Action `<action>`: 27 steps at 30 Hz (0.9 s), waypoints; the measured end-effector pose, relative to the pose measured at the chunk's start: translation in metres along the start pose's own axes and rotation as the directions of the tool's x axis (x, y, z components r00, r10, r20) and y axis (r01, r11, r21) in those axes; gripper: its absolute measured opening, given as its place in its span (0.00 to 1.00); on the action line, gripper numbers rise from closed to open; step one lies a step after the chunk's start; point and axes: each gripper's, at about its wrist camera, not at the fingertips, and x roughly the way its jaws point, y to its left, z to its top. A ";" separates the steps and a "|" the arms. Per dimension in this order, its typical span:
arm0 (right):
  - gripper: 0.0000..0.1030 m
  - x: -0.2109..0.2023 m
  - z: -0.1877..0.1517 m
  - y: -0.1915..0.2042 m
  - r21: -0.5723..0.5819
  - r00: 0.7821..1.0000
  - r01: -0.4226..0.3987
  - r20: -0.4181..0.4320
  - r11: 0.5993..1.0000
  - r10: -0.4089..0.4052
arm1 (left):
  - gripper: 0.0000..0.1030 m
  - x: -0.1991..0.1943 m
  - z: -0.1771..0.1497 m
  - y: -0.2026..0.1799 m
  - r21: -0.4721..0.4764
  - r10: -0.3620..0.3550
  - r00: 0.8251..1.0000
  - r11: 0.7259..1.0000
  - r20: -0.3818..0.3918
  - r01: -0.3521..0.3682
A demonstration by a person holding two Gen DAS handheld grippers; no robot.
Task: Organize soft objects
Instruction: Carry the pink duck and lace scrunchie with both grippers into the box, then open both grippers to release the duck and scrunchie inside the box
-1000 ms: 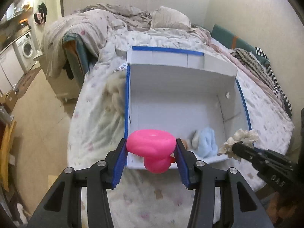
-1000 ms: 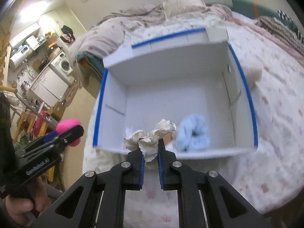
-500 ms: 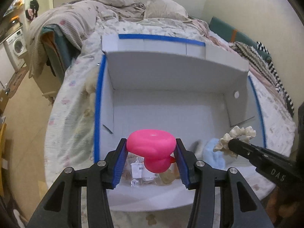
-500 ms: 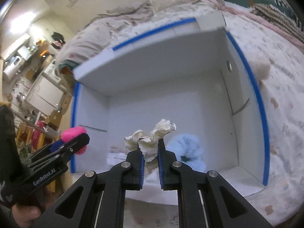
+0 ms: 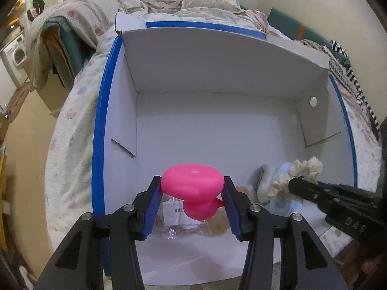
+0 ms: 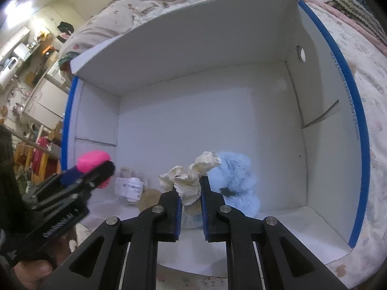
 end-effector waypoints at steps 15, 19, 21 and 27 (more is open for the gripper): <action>0.79 -0.010 0.003 -0.007 0.038 0.995 0.066 0.075 0.997 -0.069 | 0.47 -0.003 -0.001 -0.003 0.001 -0.002 1.000 1.000 0.015 0.002; 0.79 -0.010 0.003 -0.009 0.039 0.994 0.070 0.076 0.997 -0.073 | 0.61 -0.008 0.000 -0.003 -0.003 0.003 0.999 1.000 0.032 -0.003; 0.79 -0.011 0.003 -0.008 0.040 0.994 0.068 0.078 0.997 -0.071 | 0.63 -0.011 0.000 -0.002 -0.007 0.009 0.999 1.000 0.043 -0.009; 0.79 -0.017 0.002 -0.008 0.058 0.995 0.032 0.091 0.998 -0.037 | 0.63 -0.020 0.001 0.004 -0.028 -0.004 0.998 1.000 0.056 0.006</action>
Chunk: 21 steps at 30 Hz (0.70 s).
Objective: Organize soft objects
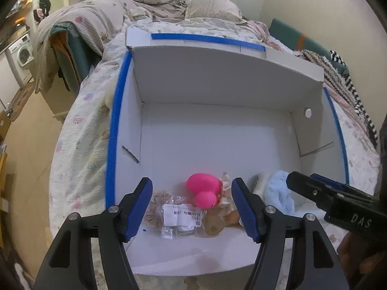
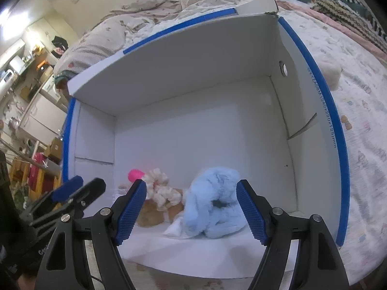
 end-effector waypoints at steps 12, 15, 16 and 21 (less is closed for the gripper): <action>1.00 -0.033 -0.012 0.002 0.031 0.997 -0.011 0.079 0.999 0.009 | 0.85 -0.053 -0.005 0.019 -0.061 0.036 0.994 0.998 0.101 -0.030; 1.00 -0.051 -0.016 0.007 0.015 0.990 -0.015 0.138 1.000 0.013 | 0.88 -0.065 -0.007 0.021 -0.062 0.057 0.990 0.997 0.129 -0.050; 1.00 -0.057 -0.017 0.009 0.006 0.988 -0.005 0.156 1.000 0.004 | 0.88 -0.068 -0.008 0.021 -0.057 0.072 0.988 0.996 0.137 -0.065; 1.00 -0.088 -0.022 0.017 -0.019 0.975 0.013 0.222 1.000 -0.008 | 0.98 -0.095 -0.016 0.025 -0.060 0.148 0.970 0.989 0.193 -0.139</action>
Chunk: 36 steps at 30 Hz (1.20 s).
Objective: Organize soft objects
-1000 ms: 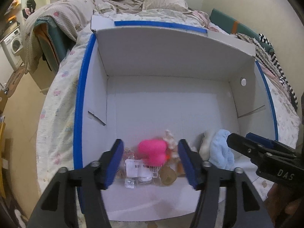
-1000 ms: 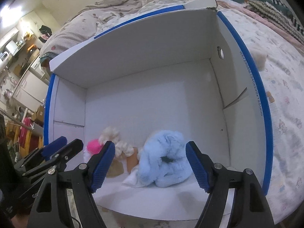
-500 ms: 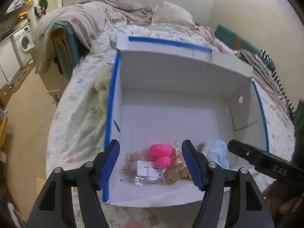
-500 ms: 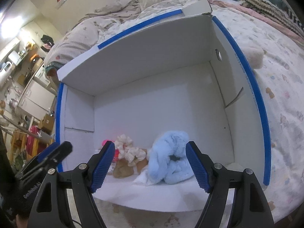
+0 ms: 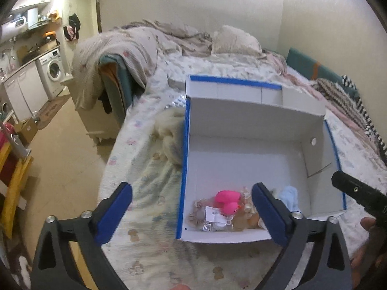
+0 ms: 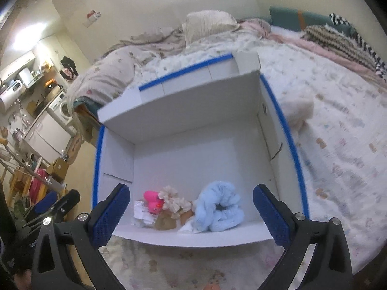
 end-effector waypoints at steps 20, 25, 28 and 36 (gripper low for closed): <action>1.00 -0.032 -0.069 0.026 -0.181 0.989 0.111 0.116 0.977 -0.091 | 0.99 -0.049 -0.063 0.022 -0.011 -0.039 0.997 0.999 0.071 0.040; 1.00 -0.023 -0.073 0.026 -0.204 0.987 0.144 0.107 0.968 -0.124 | 0.99 -0.031 -0.066 0.021 -0.020 -0.044 0.998 0.999 0.035 0.045; 1.00 -0.024 -0.073 0.025 -0.189 0.988 0.135 0.106 0.973 -0.117 | 0.99 -0.024 -0.065 0.020 -0.034 -0.066 0.998 0.997 0.019 0.067; 1.00 -0.020 -0.071 0.024 -0.185 0.986 0.148 0.103 0.971 -0.130 | 0.99 -0.023 -0.064 0.007 -0.005 -0.086 0.996 0.996 0.023 0.087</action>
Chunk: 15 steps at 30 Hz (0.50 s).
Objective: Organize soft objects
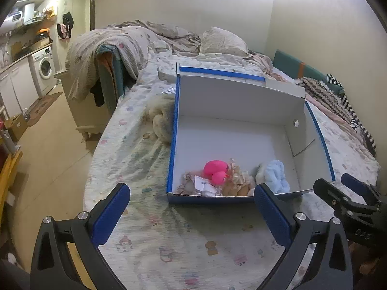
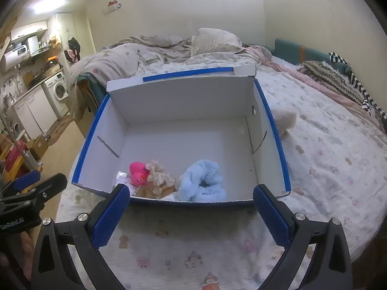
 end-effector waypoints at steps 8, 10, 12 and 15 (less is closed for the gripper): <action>1.00 0.001 0.001 -0.002 0.005 1.000 0.000 -0.003 1.000 0.000 | 0.99 -0.001 0.001 -0.005 0.017 0.002 1.000 1.000 0.009 -0.002; 1.00 0.001 0.001 -0.001 0.004 1.000 -0.001 -0.002 1.000 0.001 | 0.99 -0.001 0.001 -0.005 0.015 0.002 1.000 1.000 0.007 -0.002; 1.00 0.001 0.001 -0.001 0.003 1.000 0.000 0.000 1.000 0.000 | 0.99 -0.002 0.001 -0.004 0.007 -0.005 1.000 1.000 0.006 0.005; 1.00 0.001 0.001 -0.003 0.006 1.000 0.005 0.002 1.000 -0.005 | 0.99 -0.004 0.001 -0.005 0.010 0.001 1.000 1.000 0.011 -0.001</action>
